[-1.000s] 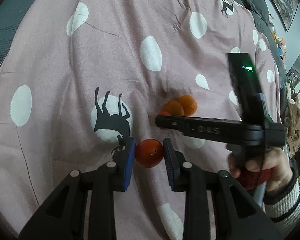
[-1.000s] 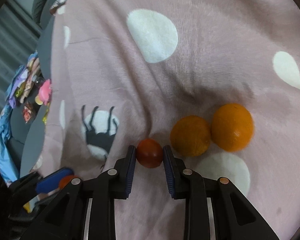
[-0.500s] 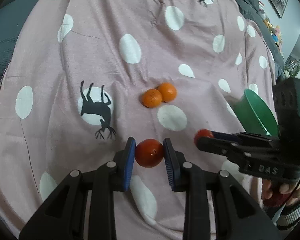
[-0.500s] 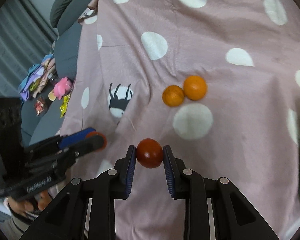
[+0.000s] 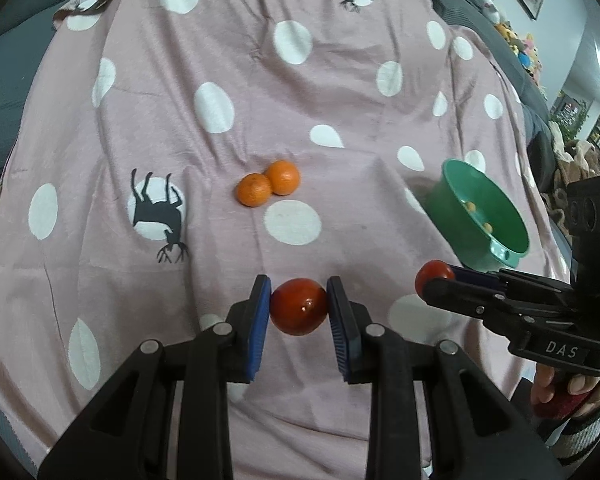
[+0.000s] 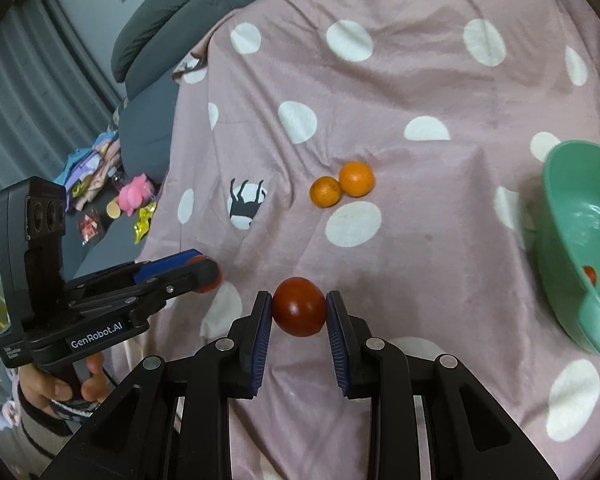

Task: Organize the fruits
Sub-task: 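Carry both cherry tomatoes over the green bowl, then open both tools to release the tomatoes into the bowl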

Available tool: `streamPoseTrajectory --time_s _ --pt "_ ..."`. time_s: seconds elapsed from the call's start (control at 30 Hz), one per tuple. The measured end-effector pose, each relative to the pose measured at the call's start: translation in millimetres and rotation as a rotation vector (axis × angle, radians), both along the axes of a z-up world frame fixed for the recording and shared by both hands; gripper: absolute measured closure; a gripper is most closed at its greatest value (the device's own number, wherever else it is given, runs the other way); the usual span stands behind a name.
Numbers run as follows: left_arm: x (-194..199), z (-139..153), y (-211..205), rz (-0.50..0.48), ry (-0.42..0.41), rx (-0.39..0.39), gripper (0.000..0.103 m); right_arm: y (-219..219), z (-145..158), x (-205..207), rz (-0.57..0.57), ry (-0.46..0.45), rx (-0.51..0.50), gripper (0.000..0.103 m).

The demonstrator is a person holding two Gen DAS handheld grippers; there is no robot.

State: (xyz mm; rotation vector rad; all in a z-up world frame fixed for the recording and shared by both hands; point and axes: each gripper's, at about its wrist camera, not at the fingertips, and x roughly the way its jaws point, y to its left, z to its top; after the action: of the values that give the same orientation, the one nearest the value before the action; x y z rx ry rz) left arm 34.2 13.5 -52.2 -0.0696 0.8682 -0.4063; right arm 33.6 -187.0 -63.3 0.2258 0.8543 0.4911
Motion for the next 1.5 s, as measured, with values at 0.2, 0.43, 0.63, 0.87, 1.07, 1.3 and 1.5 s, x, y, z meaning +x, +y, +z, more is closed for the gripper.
streamPoseTrajectory --time_s 0.2,0.43,0.63,0.87,1.07,1.3,1.5 --pt "-6.0 7.5 -28.1 -0.066 -0.007 0.010 0.074 -28.8 3.5 -13.2 -0.063 -0.028 0.023 0.074" --pt "-2.1 12.9 -75.6 -0.167 -0.008 0.033 0.074 -78.6 7.7 -23.2 -0.169 -0.062 0.063 0.074" --pt "9.8 18.7 -124.7 -0.259 -0.025 0.045 0.074 -126.4 10.0 -32.5 -0.284 -0.095 0.093 0.074" --pt "34.0 20.3 -195.2 -0.367 -0.041 0.039 0.074 -175.9 9.6 -36.1 -0.428 -0.132 0.077 0.073" --pt "51.4 10.0 -254.1 -0.448 -0.058 0.056 0.073 -202.2 -1.2 -29.8 -0.520 -0.130 0.034 0.073" --pt "63.3 -11.1 -278.5 -0.462 -0.037 0.103 0.073 -212.5 -10.1 -20.7 -0.563 -0.126 -0.050 0.073" --pt "65.4 -18.7 -279.6 -0.465 -0.040 0.132 0.058 -215.9 -17.4 -15.1 -0.576 -0.107 -0.065 0.072"
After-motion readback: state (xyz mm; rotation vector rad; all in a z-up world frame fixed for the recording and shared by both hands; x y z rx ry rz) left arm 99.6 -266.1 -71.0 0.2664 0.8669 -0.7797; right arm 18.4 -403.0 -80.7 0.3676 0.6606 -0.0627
